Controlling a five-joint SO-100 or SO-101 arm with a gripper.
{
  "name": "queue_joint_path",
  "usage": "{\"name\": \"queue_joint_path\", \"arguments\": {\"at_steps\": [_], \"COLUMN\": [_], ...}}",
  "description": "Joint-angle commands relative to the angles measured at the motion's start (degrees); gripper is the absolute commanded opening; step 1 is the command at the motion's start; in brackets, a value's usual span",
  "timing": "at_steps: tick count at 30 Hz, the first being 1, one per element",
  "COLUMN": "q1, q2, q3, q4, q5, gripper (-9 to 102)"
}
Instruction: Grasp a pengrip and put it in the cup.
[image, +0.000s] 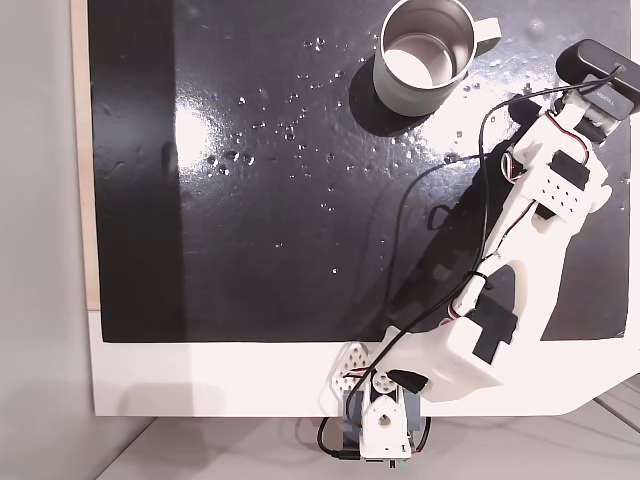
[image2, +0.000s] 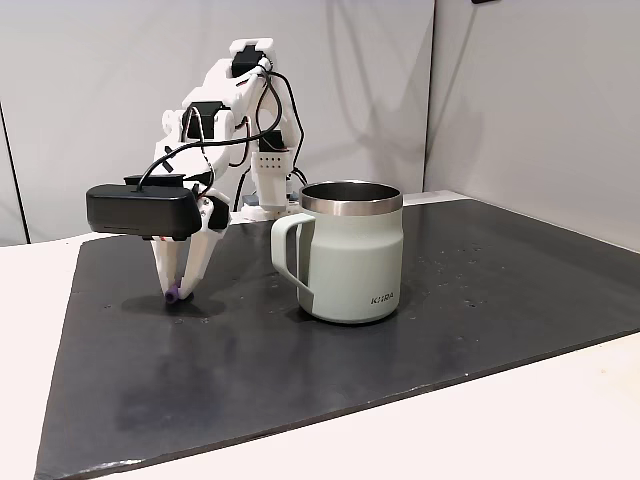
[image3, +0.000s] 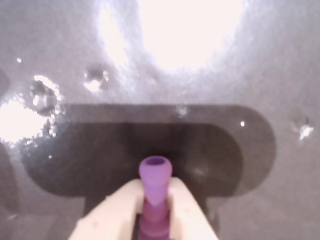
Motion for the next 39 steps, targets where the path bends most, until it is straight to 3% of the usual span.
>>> {"name": "queue_joint_path", "arguments": {"at_steps": [1,7,13,25,39], "q1": [1.0,0.5,-1.9,-8.7,-20.1], "q2": [3.5,7.8,14.3,18.7,10.5], "q3": [0.4,-1.4,-8.5,-35.2,-52.9], "q4": [-0.7,5.6,18.2,40.8,44.1], "q5": [1.7,7.4,17.1,39.6,63.5], "gripper": [4,3,3,3,3]}}
